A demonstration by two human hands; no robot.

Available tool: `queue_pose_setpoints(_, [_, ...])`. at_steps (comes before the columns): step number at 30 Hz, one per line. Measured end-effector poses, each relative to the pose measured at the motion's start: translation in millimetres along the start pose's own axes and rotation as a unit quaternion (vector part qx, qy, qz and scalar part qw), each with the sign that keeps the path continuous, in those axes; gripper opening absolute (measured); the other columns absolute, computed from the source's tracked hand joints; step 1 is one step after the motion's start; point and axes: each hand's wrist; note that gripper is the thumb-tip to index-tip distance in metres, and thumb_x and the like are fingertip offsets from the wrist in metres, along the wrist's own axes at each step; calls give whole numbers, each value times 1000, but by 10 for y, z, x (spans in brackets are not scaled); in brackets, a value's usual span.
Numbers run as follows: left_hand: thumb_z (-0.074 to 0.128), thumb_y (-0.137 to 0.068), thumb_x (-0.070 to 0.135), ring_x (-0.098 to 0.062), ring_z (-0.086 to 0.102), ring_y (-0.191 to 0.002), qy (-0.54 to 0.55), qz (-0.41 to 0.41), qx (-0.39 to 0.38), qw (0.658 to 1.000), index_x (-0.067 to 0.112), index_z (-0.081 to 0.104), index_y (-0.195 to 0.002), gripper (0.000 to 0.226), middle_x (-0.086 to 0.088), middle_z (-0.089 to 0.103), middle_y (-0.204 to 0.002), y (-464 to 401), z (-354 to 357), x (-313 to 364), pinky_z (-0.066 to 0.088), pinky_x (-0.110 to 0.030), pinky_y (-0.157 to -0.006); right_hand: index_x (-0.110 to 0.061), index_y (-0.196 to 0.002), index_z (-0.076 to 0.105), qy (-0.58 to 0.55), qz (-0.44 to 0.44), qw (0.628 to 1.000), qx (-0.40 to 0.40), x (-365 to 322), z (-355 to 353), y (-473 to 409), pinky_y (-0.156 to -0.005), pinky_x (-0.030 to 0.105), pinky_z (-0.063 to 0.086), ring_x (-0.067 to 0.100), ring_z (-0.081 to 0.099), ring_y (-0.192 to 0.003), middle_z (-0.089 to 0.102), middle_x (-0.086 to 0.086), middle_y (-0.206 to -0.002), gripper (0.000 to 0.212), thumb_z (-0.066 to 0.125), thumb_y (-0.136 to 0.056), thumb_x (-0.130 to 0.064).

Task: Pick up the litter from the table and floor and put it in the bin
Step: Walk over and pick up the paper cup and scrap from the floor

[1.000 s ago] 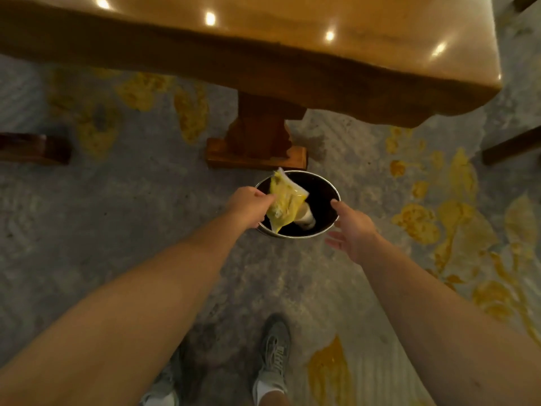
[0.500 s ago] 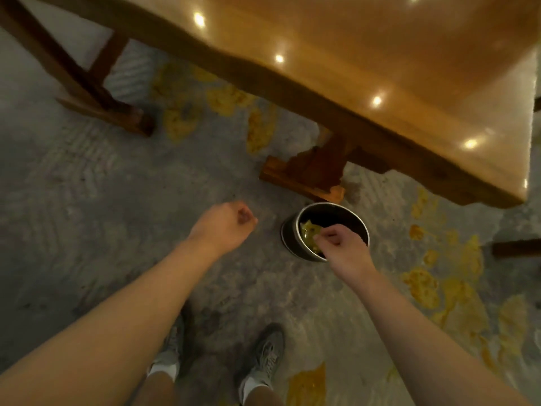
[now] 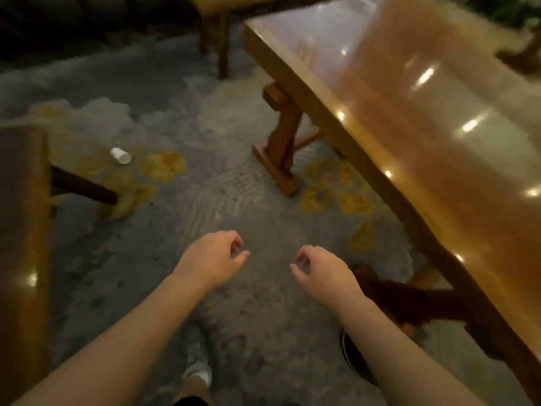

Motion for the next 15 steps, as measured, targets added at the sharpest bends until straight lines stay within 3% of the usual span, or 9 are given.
queue_pose_setpoints(8, [60, -87, 52, -18, 67, -98, 25, -140, 56, 988, 27, 69, -106, 33, 5, 73, -104, 422, -1599, -1637, 53, -34, -81, -23, -99, 63, 58, -98, 993, -29, -2098, -239, -625, -78, 37, 52, 20, 63, -92, 64, -1, -98, 23, 58, -92, -45])
queue_pose_setpoints(15, [61, -86, 53, -17, 66, -89, 63, -244, 76, 965, 29, 68, -102, 29, 7, 71, -95, 256, -2378, -2497, 55, -34, -75, -22, -99, 63, 66, -166, 983, -48, -3166, -352, -1410, -74, 35, 51, 20, 63, -90, 66, 0, -98, 23, 57, -90, -43])
Point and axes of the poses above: each hand's wrist, its own y-axis away from the middle knuckle, its own z-axis out of the palm, x = y × z
